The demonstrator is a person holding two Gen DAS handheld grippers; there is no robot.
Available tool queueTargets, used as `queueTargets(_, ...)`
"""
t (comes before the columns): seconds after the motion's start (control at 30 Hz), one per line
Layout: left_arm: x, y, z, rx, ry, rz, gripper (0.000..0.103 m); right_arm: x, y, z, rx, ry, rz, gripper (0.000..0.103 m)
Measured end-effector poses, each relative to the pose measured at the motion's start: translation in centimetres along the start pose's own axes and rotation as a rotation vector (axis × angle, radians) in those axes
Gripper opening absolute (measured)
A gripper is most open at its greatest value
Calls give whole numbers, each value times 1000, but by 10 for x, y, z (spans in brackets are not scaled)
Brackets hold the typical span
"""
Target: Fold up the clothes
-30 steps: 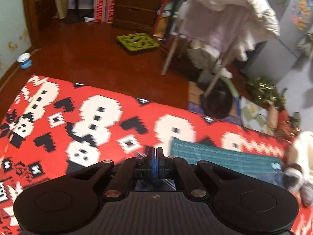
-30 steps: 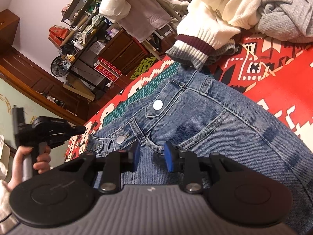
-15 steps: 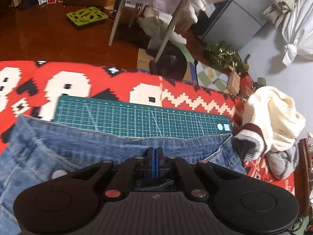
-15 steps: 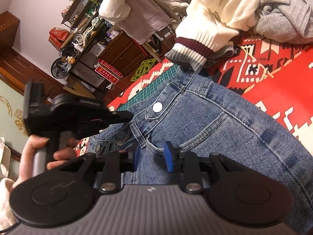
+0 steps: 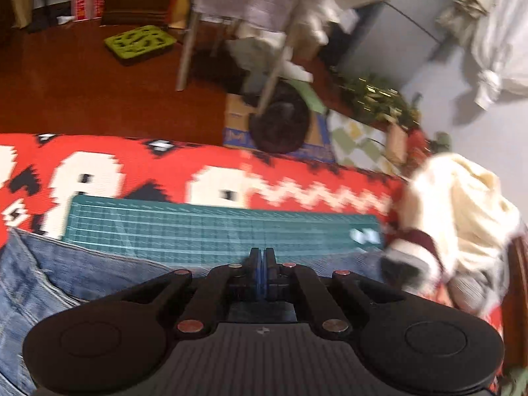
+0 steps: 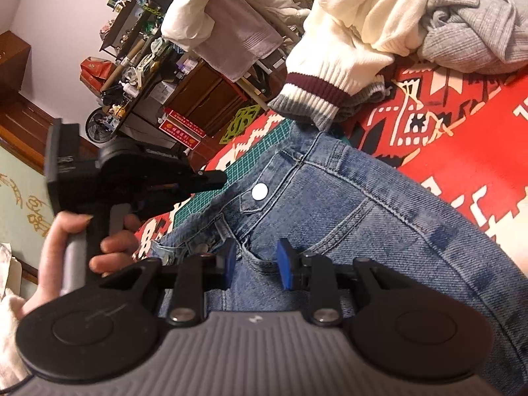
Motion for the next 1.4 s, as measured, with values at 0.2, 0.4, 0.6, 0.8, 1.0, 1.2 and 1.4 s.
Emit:
queueTargets(0.2, 21, -32, 16, -19, 48, 118, 1, -4, -6, 0, 25, -13, -2, 31)
queueTargets(0.4, 21, -39, 25, -63, 24, 149, 1, -11, -18, -2, 88, -49, -24, 31)
queueTargets(0.6, 13, -43, 31, -85, 9, 161, 1, -13, -23, -4, 127, -62, -37, 31)
queueTargets(0.8, 9, -43, 31, -107, 4, 156, 1, -14, -24, -5, 148, -69, -53, 31)
queueTargets(1.0, 15, -42, 18, -121, 4, 207, 2, -17, -26, -9, 201, -85, -82, 31)
queueTargets(1.2, 26, -34, 5, -119, 3, 251, 2, -22, -23, -16, 295, -114, -178, 31)
queueTargets(1.4, 23, -37, 11, -105, 2, 262, 0, -26, -16, -21, 402, -148, -323, 31)
Point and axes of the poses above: each gripper's, at about its wrist camera, not at the fingertips, and z roughly the way its jaws point, y to its left, x to its underside, the point moved 8 cm from there along z, roughly the way its jaws point, and after that the axes turned 5 degrees about -z, right-handed, at the moved point
